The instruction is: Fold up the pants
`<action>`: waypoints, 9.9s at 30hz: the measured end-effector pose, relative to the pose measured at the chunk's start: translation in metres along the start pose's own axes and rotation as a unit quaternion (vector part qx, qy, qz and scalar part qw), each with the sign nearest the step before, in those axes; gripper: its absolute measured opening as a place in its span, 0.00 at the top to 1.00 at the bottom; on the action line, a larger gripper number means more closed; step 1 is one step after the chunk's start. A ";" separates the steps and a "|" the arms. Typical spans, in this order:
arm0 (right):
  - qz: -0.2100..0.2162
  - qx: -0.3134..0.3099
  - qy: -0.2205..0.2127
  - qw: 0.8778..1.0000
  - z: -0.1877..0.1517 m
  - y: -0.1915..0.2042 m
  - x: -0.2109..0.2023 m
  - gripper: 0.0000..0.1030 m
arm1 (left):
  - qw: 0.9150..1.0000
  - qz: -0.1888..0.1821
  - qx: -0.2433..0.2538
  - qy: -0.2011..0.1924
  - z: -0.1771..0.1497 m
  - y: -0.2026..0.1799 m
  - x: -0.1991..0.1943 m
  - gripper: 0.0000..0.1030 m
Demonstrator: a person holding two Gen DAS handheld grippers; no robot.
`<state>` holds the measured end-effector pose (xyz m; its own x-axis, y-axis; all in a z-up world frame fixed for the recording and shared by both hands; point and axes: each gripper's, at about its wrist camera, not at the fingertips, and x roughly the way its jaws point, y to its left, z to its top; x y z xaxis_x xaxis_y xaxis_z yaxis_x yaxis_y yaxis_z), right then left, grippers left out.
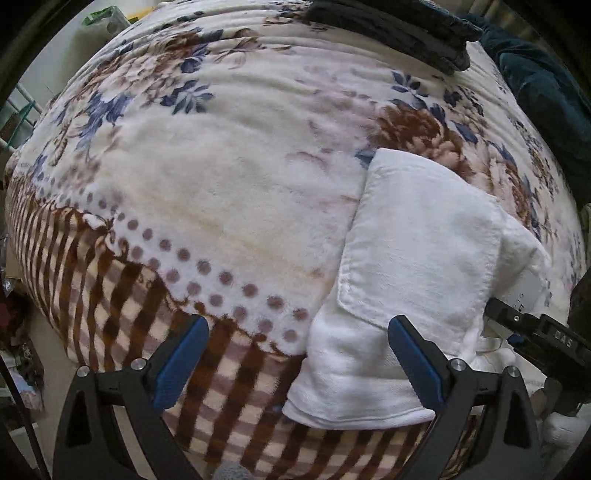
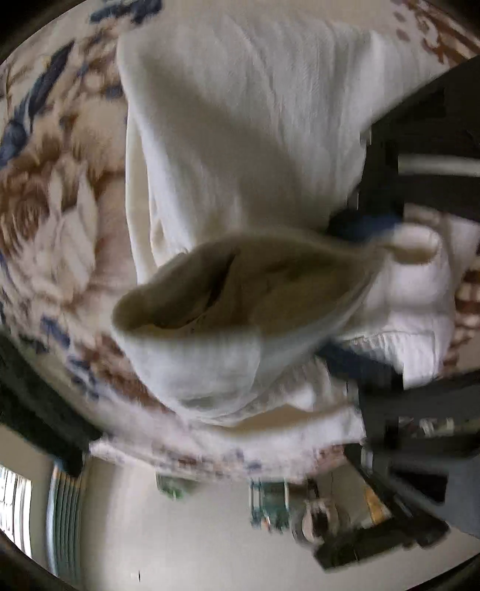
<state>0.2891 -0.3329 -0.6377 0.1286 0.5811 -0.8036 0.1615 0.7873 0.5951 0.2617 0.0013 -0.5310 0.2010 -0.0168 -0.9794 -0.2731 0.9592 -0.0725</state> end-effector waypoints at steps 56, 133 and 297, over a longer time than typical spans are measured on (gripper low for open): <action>0.210 0.341 -0.099 0.911 -0.163 -0.152 -0.050 0.14 | 0.943 -0.301 0.042 0.138 0.069 -0.099 0.083 0.02; 0.076 0.198 -0.196 0.957 0.420 0.281 0.063 0.13 | 0.969 -0.177 0.164 -0.046 0.589 -0.039 0.006 0.01; -0.286 -0.159 -0.379 0.866 -0.185 0.555 -0.454 0.05 | 0.927 -0.008 0.160 -0.338 0.144 0.051 -0.503 0.00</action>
<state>0.1392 -0.1213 0.0559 0.7413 -0.1292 -0.6587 0.1481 0.9886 -0.0273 0.2826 0.0997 -0.0154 0.7764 0.0464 -0.6285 0.0051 0.9968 0.0799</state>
